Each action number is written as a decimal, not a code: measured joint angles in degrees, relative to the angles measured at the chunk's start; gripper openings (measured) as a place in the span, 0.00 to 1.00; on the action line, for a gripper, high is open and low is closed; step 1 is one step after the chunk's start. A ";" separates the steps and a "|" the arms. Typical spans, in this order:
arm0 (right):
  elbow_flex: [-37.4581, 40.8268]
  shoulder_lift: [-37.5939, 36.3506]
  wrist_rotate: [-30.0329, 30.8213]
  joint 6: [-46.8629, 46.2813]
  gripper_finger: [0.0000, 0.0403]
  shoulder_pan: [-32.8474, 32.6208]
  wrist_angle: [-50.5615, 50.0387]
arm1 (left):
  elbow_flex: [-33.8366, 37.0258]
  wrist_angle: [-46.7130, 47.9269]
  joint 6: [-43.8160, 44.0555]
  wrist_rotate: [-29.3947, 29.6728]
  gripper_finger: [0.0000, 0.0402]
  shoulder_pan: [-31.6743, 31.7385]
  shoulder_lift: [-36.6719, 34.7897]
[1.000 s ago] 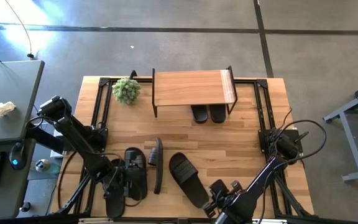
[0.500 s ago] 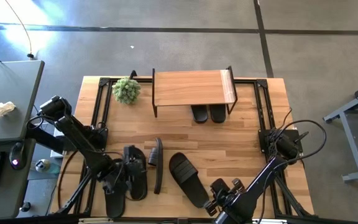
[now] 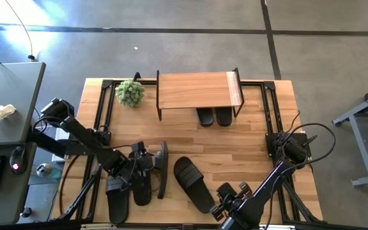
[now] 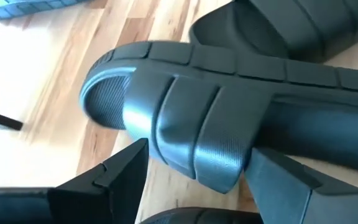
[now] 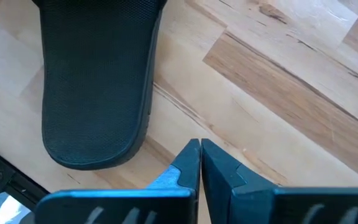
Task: Pick and place slides into the shelf
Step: Move the middle right black slipper to the right side of the right black slipper
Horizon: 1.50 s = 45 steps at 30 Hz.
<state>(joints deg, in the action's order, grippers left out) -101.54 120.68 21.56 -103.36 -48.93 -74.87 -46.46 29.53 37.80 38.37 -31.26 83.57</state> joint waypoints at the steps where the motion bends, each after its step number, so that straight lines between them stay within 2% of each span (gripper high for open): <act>1: 0.00 0.00 0.02 0.31 0.01 0.00 -0.03 | 0.00 0.37 0.00 -0.13 0.59 0.50 0.00; 9: 0.00 0.00 0.43 0.38 0.01 0.00 -0.11 | 0.02 1.69 0.00 -1.51 0.54 3.27 0.00; 15: 0.00 0.02 1.18 0.40 0.01 0.02 -0.14 | 0.02 1.54 0.01 -1.34 0.44 3.62 0.00; 19: 0.00 0.02 2.20 0.38 0.01 0.01 -0.20 | 0.02 1.35 0.00 -1.27 0.33 3.62 0.00; 27: 0.00 0.02 2.43 0.38 0.01 0.02 -0.35 | 0.04 -2.04 0.01 -1.68 0.03 3.58 -0.01; 33: 0.00 0.02 2.00 -4.18 0.01 -0.24 -2.52 | -2.29 -1.82 1.07 -1.73 0.02 3.51 0.00; 38: 0.38 0.02 -1.25 -5.11 0.00 -1.73 -2.39 | -9.13 4.53 1.01 -0.85 0.02 3.51 -0.15; 41: 3.25 0.02 0.12 -8.17 0.00 -2.89 2.19 | -14.47 8.93 -1.63 0.12 0.01 3.51 -0.20; 45: 9.93 0.09 3.44 -12.92 0.00 -4.09 15.68 | -21.67 11.36 -7.80 2.07 0.01 3.53 -0.20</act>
<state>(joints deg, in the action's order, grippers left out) -91.61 120.77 25.00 -116.28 -53.02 -59.19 -68.13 40.89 30.00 40.44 -27.73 83.37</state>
